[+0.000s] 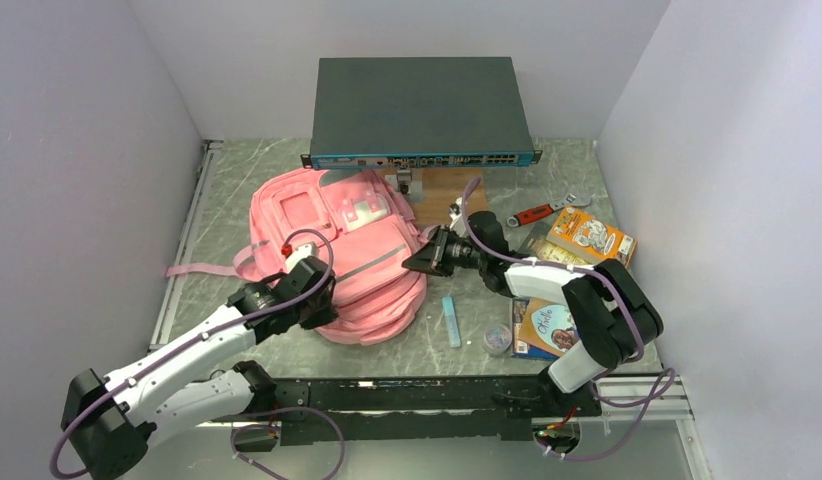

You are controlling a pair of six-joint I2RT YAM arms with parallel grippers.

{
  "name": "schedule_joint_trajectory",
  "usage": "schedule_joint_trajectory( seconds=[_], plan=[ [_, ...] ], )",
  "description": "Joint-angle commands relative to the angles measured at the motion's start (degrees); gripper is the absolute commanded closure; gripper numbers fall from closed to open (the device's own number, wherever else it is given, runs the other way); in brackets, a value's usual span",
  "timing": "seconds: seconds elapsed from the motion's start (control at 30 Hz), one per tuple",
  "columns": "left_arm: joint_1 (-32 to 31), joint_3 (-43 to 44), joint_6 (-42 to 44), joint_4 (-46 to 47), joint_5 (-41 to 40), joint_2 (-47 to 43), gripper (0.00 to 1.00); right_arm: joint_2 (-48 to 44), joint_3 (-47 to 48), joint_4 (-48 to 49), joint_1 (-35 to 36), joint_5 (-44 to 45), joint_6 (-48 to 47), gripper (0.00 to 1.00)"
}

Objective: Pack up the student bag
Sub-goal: Unzip the student bag at the center of the board.

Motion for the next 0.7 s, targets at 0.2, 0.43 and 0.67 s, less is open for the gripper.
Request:
schedule_joint_trajectory(
  seconds=[0.2, 0.43, 0.67],
  plan=[
    [2.7, 1.4, -3.2, -21.2, -13.5, 1.7, 1.00, 1.6, 8.2, -7.8, -7.2, -2.6, -9.9, 1.00],
    [11.5, 2.2, 5.9, -12.5, -12.5, 5.2, 1.00, 3.7, 13.1, -14.8, -7.4, -5.7, -17.0, 1.00],
    [13.0, 0.1, 12.1, -6.3, 1.7, -4.1, 0.36, 4.1, 15.5, -17.3, -4.8, -7.1, -20.3, 1.00]
  ],
)
